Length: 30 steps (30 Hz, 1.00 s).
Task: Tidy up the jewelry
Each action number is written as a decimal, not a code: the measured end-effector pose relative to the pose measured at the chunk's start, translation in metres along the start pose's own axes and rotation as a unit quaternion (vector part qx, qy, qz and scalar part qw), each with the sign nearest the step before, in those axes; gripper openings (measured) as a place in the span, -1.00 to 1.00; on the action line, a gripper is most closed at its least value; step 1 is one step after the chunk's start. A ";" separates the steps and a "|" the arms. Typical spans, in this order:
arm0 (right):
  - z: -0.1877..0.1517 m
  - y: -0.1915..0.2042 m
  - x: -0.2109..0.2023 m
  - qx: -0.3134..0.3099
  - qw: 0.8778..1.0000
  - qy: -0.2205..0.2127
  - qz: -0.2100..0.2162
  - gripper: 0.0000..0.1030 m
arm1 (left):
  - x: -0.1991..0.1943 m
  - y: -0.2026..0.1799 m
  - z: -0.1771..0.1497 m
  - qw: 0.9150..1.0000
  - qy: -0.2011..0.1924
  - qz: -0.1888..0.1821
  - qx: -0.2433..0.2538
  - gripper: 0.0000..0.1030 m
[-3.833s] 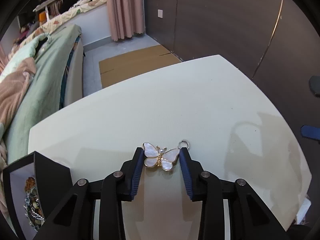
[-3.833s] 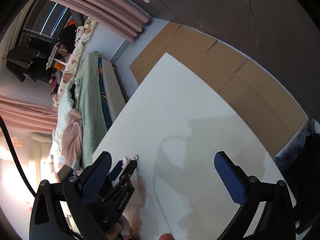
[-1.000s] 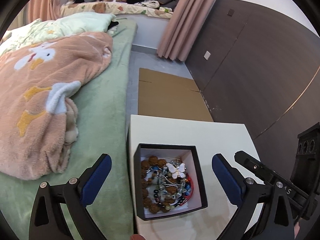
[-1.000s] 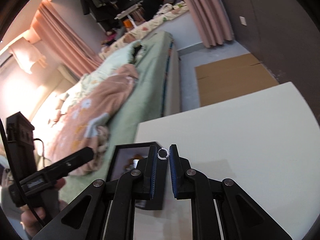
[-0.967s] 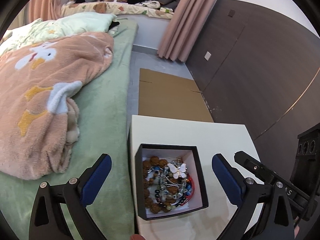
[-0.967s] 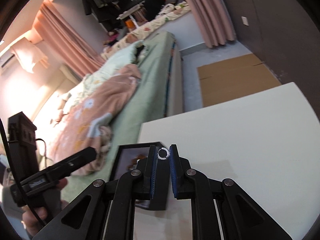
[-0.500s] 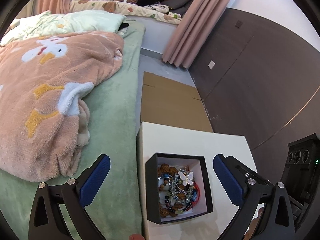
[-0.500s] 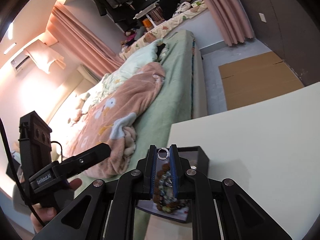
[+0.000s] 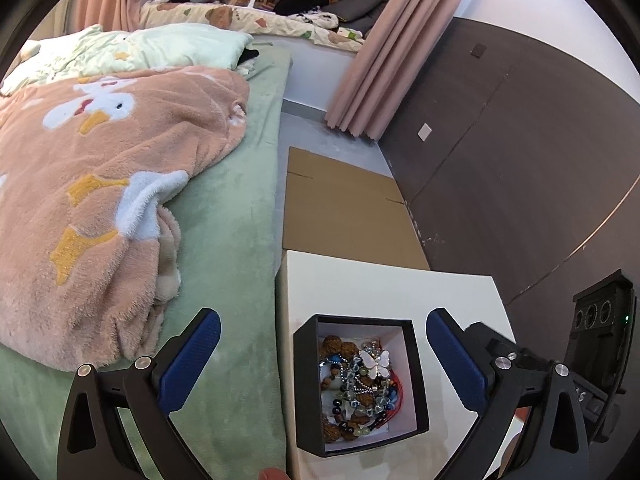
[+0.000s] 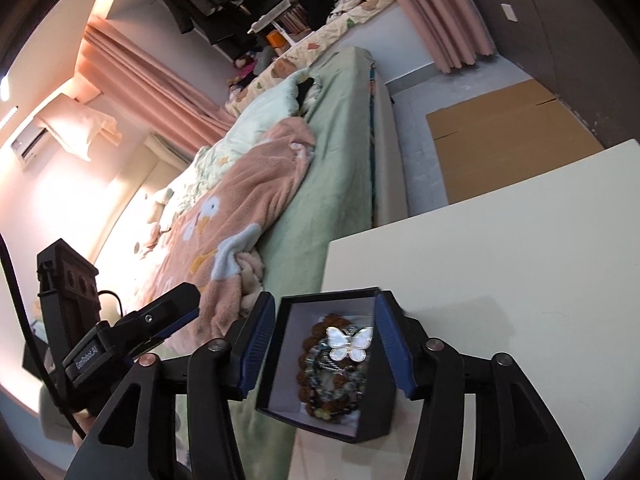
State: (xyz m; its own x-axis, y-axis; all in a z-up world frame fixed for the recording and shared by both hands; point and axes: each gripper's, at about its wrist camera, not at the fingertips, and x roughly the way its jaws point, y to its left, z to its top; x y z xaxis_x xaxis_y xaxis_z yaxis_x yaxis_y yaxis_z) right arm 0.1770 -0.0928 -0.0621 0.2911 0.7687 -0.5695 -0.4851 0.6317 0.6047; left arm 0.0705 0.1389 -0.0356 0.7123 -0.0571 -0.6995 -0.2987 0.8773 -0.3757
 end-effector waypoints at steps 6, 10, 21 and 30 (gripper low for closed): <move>-0.002 -0.010 -0.020 0.007 1.000 -0.006 -0.019 0.65 | -0.002 -0.009 -0.007 1.000 0.002 0.000 0.015 0.99; -0.007 -0.013 -0.031 -0.001 0.999 -0.006 -0.037 0.71 | -0.005 -0.021 -0.014 0.999 0.002 0.001 0.034 0.99; -0.018 -0.026 -0.072 0.001 0.997 -0.027 -0.073 0.87 | -0.024 -0.054 -0.038 0.998 -0.023 0.015 0.063 0.99; -0.029 -0.024 -0.104 -0.040 0.991 -0.028 -0.123 0.88 | -0.041 -0.087 -0.058 0.994 -0.058 0.033 0.084 0.99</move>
State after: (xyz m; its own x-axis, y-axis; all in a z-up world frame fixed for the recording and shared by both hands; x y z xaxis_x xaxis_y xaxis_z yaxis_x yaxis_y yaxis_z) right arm 0.1345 -0.1908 -0.0339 0.4534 0.5984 -0.6606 -0.4575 0.7923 0.4037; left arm 0.0304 0.0374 -0.0097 0.7663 0.0508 -0.6405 -0.2438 0.9453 -0.2168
